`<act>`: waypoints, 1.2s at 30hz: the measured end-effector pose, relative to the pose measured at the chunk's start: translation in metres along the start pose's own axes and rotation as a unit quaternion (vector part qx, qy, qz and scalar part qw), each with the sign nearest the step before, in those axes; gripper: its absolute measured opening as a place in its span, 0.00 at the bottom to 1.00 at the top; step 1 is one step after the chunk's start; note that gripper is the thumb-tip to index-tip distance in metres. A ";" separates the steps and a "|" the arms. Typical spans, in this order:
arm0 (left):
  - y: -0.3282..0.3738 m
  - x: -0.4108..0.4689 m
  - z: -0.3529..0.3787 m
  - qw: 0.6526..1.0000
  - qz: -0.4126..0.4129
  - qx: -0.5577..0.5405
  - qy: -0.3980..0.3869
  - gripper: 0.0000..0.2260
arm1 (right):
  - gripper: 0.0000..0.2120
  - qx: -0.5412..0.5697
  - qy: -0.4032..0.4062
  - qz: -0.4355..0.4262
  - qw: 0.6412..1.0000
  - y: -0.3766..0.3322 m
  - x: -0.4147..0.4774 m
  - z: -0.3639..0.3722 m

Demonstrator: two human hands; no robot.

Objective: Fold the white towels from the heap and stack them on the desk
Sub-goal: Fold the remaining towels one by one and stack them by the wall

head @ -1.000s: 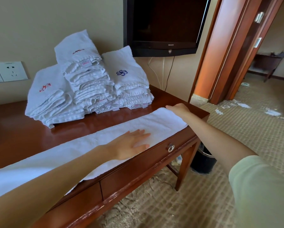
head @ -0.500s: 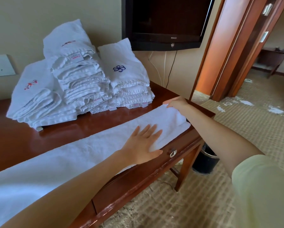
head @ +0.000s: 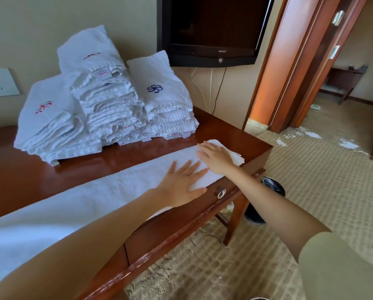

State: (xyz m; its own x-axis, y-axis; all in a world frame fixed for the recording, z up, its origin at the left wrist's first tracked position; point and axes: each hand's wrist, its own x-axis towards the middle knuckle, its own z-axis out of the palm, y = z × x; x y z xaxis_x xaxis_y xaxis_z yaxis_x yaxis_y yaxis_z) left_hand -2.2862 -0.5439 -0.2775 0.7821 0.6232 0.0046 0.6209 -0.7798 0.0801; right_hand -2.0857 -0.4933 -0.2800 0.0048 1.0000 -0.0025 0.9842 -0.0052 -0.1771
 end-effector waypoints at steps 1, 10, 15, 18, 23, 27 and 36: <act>-0.003 -0.009 -0.002 1.000 -0.001 -0.009 -0.010 0.28 | 0.34 -0.024 -0.014 0.016 0.999 0.002 0.000 0.002; -0.072 -0.181 -0.029 0.985 -0.138 -0.047 -0.092 0.36 | 0.29 -0.006 -0.037 0.033 0.999 -0.093 -0.040 0.003; -0.099 -0.267 -0.026 0.980 -0.195 -0.027 0.004 0.47 | 0.27 0.002 -0.022 -0.096 0.995 -0.200 -0.086 0.025; -0.105 -0.302 -0.022 0.971 -0.227 -0.001 0.073 0.40 | 0.26 0.052 -0.041 -0.150 0.986 -0.251 -0.108 0.033; -0.106 -0.360 -0.013 0.929 -0.334 -0.033 0.158 0.39 | 0.24 0.157 -0.045 -0.209 0.964 -0.299 -0.138 0.043; -0.102 -0.400 -0.018 0.902 -0.394 -0.026 0.177 0.33 | 0.27 0.127 -0.032 -0.251 0.959 -0.322 -0.160 0.049; -0.081 -0.461 -0.024 0.922 -0.332 0.066 0.189 0.25 | 0.38 0.106 -0.076 -0.362 0.923 -0.363 -0.179 0.052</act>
State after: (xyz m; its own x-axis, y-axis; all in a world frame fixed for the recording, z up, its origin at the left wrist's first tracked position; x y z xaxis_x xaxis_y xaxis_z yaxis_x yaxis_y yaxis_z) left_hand -2.6984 -0.7672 -0.2619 0.1692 0.9221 0.3481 0.9765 -0.2047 0.0676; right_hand -2.4534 -0.6702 -0.2662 -0.6819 0.7293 0.0563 0.6623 0.6483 -0.3756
